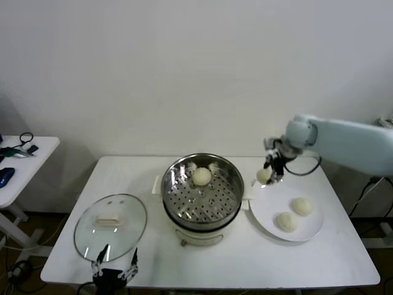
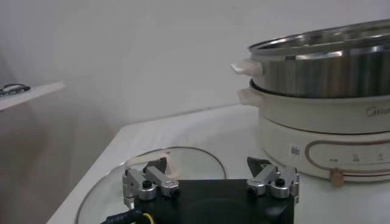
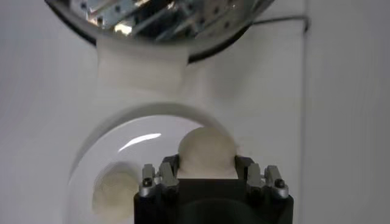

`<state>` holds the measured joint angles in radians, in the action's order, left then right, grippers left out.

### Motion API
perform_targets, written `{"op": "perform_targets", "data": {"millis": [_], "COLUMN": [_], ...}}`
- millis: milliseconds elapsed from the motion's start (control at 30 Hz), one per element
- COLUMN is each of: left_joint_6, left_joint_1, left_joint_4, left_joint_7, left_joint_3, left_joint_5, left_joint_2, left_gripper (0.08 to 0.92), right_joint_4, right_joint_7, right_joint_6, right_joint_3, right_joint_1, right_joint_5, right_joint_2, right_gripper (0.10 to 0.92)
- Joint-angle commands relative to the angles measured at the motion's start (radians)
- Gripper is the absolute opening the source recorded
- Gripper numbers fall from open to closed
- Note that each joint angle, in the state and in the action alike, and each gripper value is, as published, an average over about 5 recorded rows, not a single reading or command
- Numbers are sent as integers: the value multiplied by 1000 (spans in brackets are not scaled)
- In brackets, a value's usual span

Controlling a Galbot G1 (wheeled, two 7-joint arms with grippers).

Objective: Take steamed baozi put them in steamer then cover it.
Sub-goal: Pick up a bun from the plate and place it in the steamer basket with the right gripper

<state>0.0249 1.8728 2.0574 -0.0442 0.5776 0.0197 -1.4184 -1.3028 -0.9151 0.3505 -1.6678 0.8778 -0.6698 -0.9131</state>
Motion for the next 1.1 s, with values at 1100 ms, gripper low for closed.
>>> {"op": "perform_targets", "data": {"millis": [1100], "left_joint_6": [-14], "left_joint_1": [18], "left_joint_4": [53], "left_joint_7": [3], "left_joint_3": [9], "left_joint_5": [-5], "left_joint_2": [4], "left_gripper": [823], "right_joint_4": [-51], "right_joint_7": [350], "right_joint_6": [343], "right_joint_3": [92], "right_joint_1": [-238], "right_joint_5": [-218], "right_joint_2": [-456], "right_gripper": [619]}}
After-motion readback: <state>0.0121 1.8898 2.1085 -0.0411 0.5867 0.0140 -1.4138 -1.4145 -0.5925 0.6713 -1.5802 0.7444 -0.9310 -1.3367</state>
